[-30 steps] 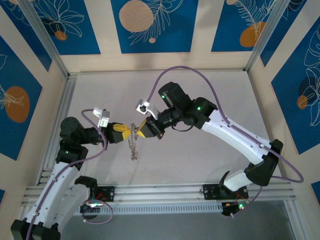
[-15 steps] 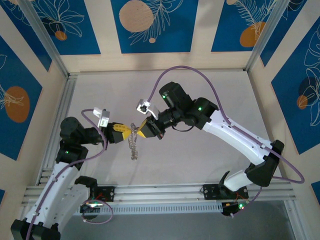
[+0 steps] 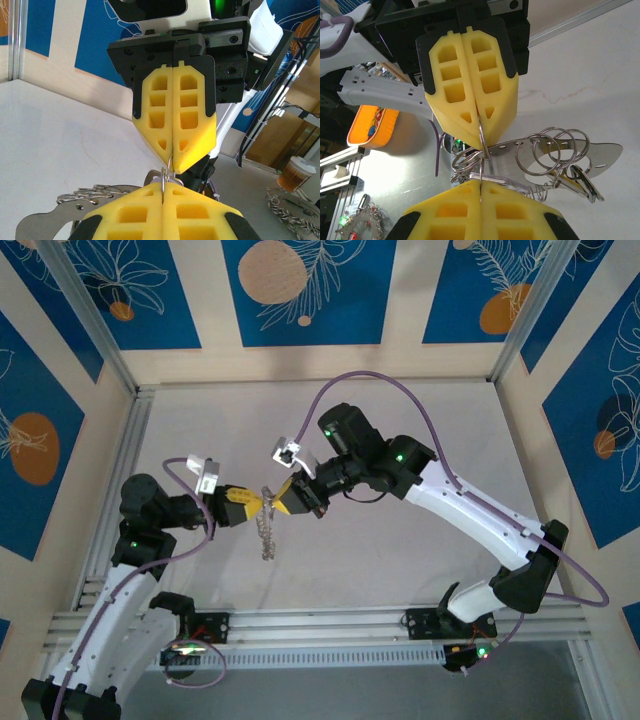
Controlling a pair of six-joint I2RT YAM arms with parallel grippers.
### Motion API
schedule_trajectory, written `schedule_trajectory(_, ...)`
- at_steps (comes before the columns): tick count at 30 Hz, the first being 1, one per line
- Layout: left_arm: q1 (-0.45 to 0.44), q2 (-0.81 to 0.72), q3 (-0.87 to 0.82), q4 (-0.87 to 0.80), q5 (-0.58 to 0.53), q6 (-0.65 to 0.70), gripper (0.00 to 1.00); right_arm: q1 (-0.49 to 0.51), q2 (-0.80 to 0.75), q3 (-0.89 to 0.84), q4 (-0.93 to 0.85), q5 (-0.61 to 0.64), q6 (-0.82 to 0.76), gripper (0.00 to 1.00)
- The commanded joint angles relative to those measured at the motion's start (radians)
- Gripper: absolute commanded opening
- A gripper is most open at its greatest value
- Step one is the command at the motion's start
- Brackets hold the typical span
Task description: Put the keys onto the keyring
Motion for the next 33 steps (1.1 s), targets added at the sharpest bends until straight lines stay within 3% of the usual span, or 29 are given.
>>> schedule_trajectory(1, -0.013, -0.016, 0.030, 0.057, 0.020, 0.001, 0.00, 0.006, 0.001, 0.008, -0.004, -0.009, -0.016, 0.00)
schedule_trajectory(33, -0.014, -0.017, 0.027, 0.071, 0.025, -0.012, 0.00, 0.011, -0.004, 0.003, 0.026, -0.004, -0.016, 0.00)
